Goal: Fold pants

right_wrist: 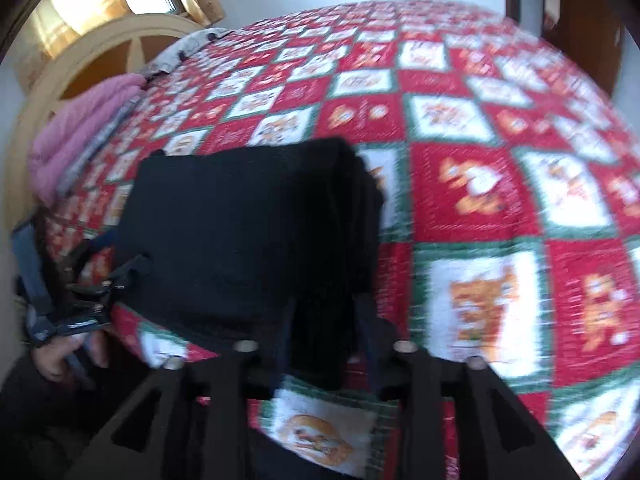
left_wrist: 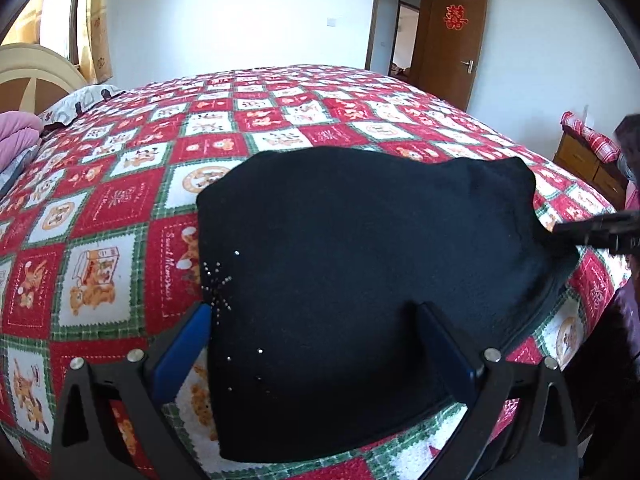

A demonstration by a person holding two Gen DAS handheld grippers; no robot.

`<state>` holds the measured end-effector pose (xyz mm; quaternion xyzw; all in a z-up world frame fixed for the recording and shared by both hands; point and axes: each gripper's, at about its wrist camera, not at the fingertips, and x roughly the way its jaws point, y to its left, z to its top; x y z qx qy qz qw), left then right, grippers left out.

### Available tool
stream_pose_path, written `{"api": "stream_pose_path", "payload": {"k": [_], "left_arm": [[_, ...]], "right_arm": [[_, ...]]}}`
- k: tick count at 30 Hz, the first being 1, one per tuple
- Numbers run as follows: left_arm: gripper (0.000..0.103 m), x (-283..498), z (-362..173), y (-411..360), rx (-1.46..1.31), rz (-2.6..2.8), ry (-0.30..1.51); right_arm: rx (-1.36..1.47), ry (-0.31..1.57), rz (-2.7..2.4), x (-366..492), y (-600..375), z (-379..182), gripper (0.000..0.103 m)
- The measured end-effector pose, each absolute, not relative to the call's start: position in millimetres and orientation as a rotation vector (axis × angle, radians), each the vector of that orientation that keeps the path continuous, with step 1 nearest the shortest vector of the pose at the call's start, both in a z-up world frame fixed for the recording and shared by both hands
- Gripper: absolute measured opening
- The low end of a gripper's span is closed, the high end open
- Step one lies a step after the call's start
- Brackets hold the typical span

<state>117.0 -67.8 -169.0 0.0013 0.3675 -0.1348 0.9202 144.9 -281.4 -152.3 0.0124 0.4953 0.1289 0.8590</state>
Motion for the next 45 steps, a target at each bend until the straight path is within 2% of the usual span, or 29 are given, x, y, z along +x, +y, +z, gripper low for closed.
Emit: {"api": "stream_pose_path", "payload": {"k": [3, 5, 7, 12, 15, 23, 28, 32, 37, 45], "left_arm": [[0.103, 116, -168, -69, 0.018, -0.269, 0.746], [0.103, 116, -168, -71, 0.035, -0.264, 0.741], [0.103, 115, -167, -73, 0.057, -0.263, 0.734], [0.103, 115, -168, -73, 0.062, -0.267, 0.736], [0.103, 116, -171, -73, 0.048, -0.280, 0.744], [0.103, 116, -172, -72, 0.044, -0.295, 0.750], [0.103, 113, -166, -70, 0.071, -0.284, 0.728], [0.103, 113, -159, -60, 0.065, -0.260, 0.697], [0.103, 127, -167, -45, -0.006, -0.286, 0.727], [0.103, 147, -180, -30, -0.164, -0.385, 0.738]], "right_arm": [[-0.003, 0.886, 0.195, 135, -274, -129, 0.044], [0.076, 0.797, 0.291, 127, -266, -121, 0.054], [0.125, 0.782, 0.409, 124, -252, -125, 0.055], [0.011, 0.887, 0.376, 131, -230, -155, 0.055], [0.053, 0.948, 0.334, 142, -246, -164, 0.055], [0.014, 0.998, 0.400, 142, -258, -168, 0.055], [-0.183, 1.021, 0.443, 127, -249, -169, 0.055], [-0.190, 1.086, 0.432, 125, -264, -165, 0.056], [0.019, 1.072, 0.377, 139, -300, -159, 0.056], [0.484, 0.982, 0.375, 161, -342, -187, 0.056]]}}
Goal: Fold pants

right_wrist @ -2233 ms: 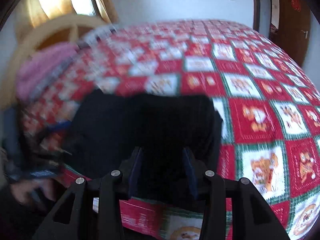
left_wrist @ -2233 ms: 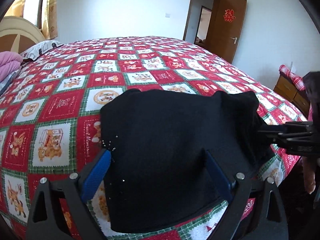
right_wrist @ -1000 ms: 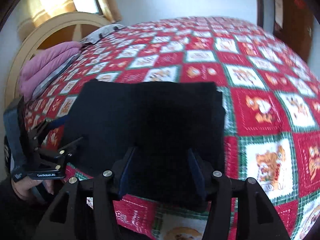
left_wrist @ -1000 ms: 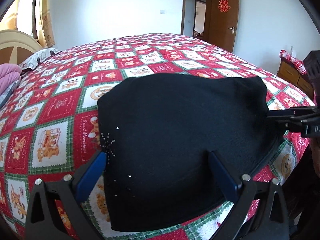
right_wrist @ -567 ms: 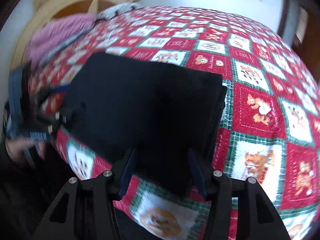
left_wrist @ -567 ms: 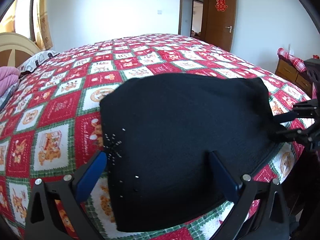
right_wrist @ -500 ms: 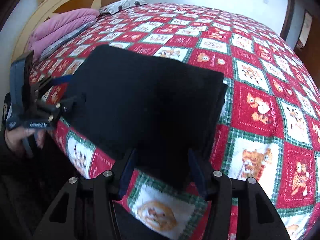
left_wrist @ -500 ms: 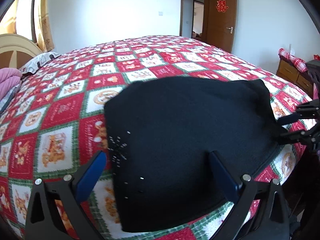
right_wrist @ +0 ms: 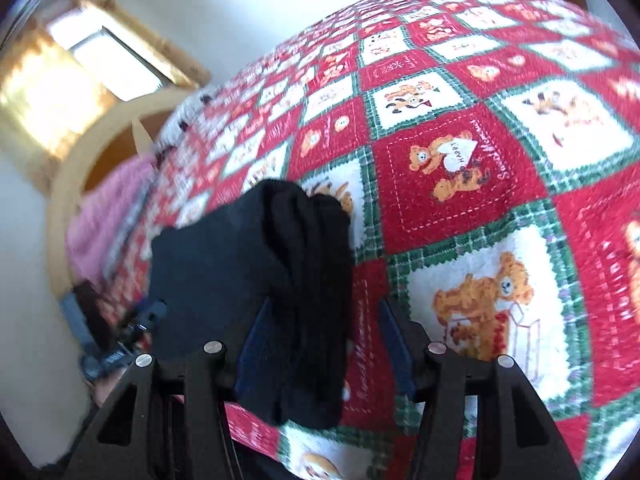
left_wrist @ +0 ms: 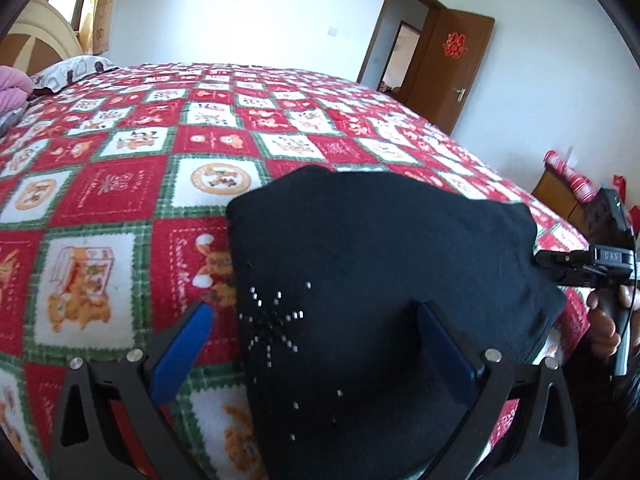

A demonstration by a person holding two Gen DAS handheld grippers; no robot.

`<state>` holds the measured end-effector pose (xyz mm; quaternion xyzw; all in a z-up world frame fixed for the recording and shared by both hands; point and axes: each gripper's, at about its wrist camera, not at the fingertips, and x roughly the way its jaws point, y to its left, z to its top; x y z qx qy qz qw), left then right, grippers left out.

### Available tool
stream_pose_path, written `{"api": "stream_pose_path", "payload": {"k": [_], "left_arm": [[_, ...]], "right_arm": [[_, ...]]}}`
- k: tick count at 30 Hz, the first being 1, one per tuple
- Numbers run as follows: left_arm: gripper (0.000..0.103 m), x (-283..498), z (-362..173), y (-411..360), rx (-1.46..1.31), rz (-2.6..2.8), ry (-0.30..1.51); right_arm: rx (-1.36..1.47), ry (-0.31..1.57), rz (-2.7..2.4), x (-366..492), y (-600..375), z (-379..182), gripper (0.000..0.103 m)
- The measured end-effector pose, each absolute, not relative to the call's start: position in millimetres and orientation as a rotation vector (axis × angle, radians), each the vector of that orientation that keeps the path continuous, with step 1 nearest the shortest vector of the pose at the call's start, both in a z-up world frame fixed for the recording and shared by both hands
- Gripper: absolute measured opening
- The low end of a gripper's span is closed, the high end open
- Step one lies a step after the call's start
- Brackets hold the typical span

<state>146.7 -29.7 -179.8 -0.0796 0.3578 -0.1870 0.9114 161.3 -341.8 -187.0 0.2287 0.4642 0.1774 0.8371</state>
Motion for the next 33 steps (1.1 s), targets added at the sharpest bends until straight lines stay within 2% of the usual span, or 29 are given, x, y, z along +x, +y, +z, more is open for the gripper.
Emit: {"api": "stream_pose_path", "payload": {"k": [5, 12, 13, 14, 15, 16, 17, 20, 25, 33], "left_arm": [[0.103, 152, -179, -39, -0.137, -0.420, 0.727], [0.102, 158, -178, -49, -0.163, -0.495, 0.739], [0.095, 157, -177, -49, -0.162, -0.501, 0.739], [0.079, 157, -176, -49, -0.158, -0.502, 0.739], [0.070, 157, -176, -49, -0.162, -0.511, 0.745], [0.056, 157, -177, -46, -0.187, -0.524, 0.753], [0.045, 158, -177, -44, -0.215, -0.537, 0.759], [0.029, 157, -176, -37, -0.266, -0.561, 0.765], [0.024, 150, -168, -32, -0.288, -0.552, 0.747], [0.023, 147, -144, -2, -0.294, -0.506, 0.693]], "right_arm": [[0.553, 0.953, 0.374, 163, -345, -191, 0.057], [0.482, 0.947, 0.413, 162, -317, -198, 0.058], [0.454, 0.944, 0.405, 162, -313, -199, 0.058], [0.423, 0.937, 0.392, 161, -308, -199, 0.057], [0.411, 0.927, 0.387, 159, -305, -196, 0.049], [0.410, 0.920, 0.399, 158, -305, -195, 0.037], [0.420, 0.913, 0.424, 156, -303, -195, 0.035], [0.421, 0.892, 0.444, 151, -303, -192, 0.029], [0.419, 0.828, 0.482, 141, -297, -176, 0.026], [0.364, 0.793, 0.535, 146, -270, -148, 0.026]]}}
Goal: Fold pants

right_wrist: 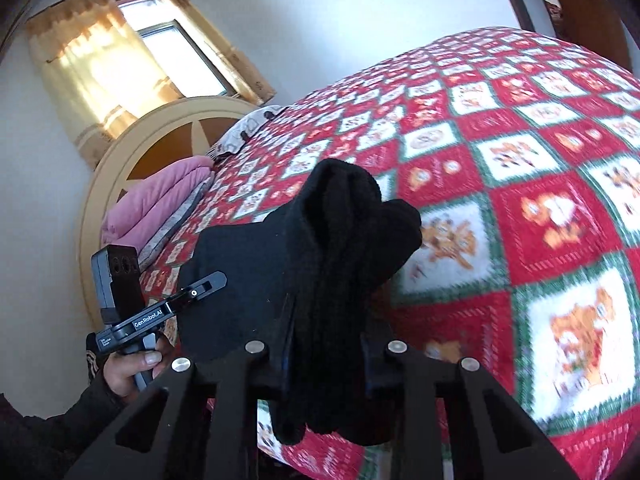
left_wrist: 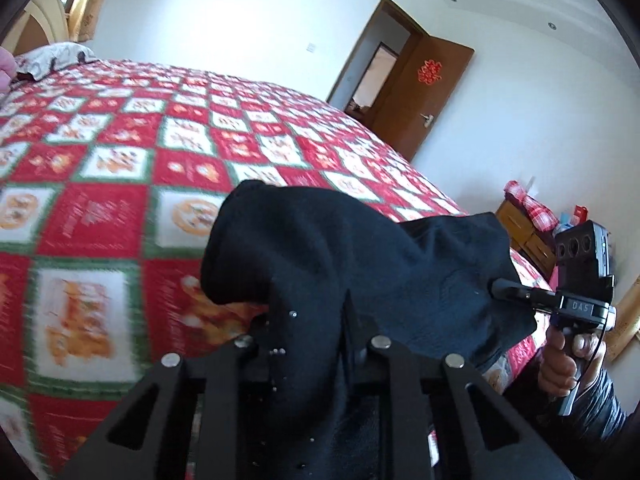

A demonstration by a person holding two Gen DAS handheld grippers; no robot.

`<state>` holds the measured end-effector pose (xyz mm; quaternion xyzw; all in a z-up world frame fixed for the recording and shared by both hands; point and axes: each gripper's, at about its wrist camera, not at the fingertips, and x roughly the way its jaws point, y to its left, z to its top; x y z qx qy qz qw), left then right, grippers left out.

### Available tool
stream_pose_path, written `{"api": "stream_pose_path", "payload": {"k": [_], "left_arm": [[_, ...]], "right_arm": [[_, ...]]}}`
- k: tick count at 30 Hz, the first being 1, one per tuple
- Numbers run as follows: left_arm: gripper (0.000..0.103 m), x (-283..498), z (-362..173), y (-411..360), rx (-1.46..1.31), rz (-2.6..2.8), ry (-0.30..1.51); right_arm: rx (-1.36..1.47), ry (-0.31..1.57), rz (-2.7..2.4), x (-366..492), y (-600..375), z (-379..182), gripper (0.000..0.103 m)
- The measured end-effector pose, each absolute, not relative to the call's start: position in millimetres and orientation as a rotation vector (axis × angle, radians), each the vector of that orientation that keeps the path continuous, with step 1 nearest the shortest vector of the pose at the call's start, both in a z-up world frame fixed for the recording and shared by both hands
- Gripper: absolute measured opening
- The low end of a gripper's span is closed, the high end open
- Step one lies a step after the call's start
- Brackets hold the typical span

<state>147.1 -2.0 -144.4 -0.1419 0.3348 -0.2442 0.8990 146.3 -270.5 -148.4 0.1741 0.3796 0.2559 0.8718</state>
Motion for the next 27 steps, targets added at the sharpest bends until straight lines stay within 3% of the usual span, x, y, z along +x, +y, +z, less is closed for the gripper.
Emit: {"api": "stream_pose_path", "payload": {"k": [17, 27], "left_arm": [[0.023, 170, -117, 127, -0.268, -0.197, 0.587], [0.024, 191, -141, 180, -0.296, -0.083, 0.622]], "right_arm": [[0.224, 0.831, 0.736, 293, -110, -114, 0.025], [0.184, 0.901, 0.804, 355, -27, -132, 0.025]]}}
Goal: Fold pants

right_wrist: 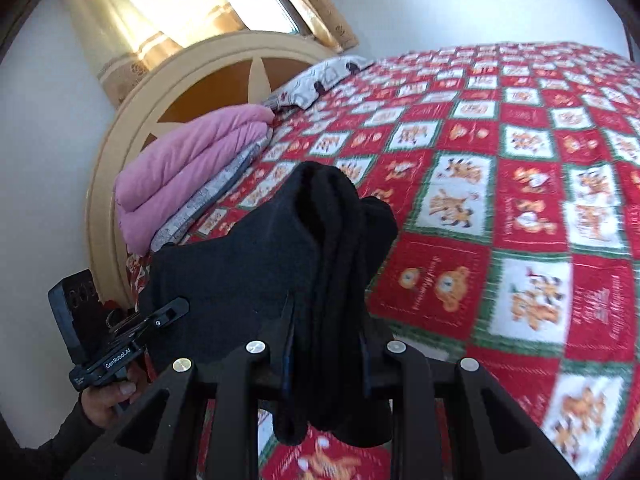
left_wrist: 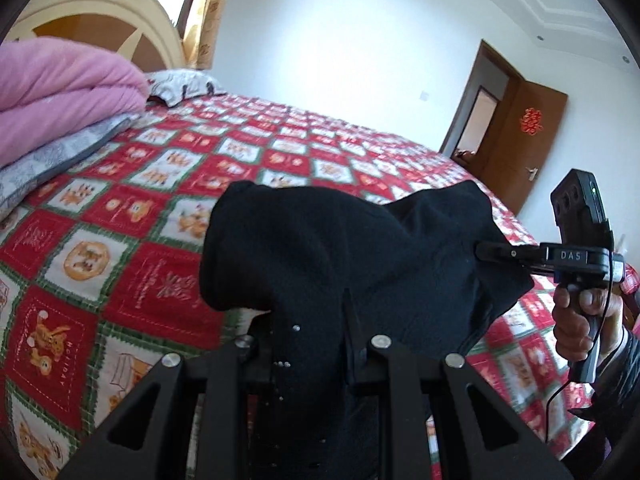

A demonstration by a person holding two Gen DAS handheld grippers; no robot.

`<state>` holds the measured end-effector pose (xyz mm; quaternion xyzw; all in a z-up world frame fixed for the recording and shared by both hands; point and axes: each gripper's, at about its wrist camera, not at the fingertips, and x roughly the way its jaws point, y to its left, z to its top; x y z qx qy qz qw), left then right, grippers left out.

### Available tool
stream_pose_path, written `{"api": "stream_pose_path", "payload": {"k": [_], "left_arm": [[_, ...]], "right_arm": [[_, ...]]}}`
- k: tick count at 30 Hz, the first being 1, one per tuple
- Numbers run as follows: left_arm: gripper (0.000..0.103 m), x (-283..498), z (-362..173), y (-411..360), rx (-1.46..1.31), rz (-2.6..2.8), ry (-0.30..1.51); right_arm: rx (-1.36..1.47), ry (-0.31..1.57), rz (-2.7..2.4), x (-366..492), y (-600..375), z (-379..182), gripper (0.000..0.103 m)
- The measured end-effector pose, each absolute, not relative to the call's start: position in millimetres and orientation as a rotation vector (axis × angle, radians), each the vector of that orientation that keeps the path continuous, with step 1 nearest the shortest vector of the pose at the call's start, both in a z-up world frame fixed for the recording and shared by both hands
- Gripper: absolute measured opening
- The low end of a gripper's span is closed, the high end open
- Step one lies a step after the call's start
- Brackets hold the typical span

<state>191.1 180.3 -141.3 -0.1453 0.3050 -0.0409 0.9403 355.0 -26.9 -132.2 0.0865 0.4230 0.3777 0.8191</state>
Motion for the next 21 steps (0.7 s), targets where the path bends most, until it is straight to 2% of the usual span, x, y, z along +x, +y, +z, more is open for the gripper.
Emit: {"api": "stream_pose_path", "payload": {"k": [3, 8, 14, 16, 21], "left_arm": [[0.028, 200, -160, 182, -0.285, -0.066, 0.671], [0.064, 199, -176, 184, -0.270, -0.007, 0.673], [0.077, 202, -178, 188, -0.273, 0.021, 0.678], [0.080, 201, -179, 188, -0.274, 0.025, 0.677], [0.088, 200, -179, 189, -0.273, 0.044, 0.679]], "right_arm": [[0.197, 0.957, 0.791, 372, -16, -152, 0.025], [0.271, 1.035, 0.756, 391, -22, -185, 0.027], [0.328, 1.056, 0.724, 396, -29, -200, 0.035], [0.340, 1.058, 0.715, 396, -32, -203, 0.043], [0.366, 1.050, 0.711, 394, -39, -205, 0.044]]}}
